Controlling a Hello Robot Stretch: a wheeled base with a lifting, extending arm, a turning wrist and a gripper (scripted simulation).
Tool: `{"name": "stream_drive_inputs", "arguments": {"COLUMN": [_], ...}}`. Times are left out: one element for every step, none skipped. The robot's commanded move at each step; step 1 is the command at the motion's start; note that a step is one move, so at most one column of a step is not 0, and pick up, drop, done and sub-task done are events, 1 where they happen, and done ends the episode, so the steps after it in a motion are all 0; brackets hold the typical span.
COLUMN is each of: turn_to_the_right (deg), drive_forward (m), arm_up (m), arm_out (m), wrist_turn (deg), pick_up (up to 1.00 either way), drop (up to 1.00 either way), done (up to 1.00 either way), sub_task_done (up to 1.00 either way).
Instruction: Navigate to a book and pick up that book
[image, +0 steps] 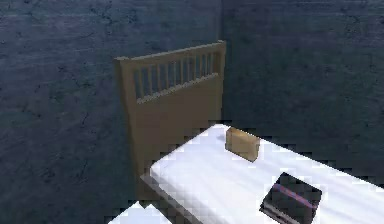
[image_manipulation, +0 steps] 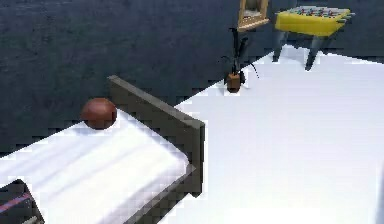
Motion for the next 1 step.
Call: {"name": "stream_drive_inputs", "arguments": {"turn_to_the_right": [-45.0], "drive_forward": [0.0], "arm_up": [0.0], "arm_out": [0.0], "wrist_turn": [0.0], "pick_up": [0.0], "drop": [0.0], "done": [0.0], "sub_task_done": [0.0]}}
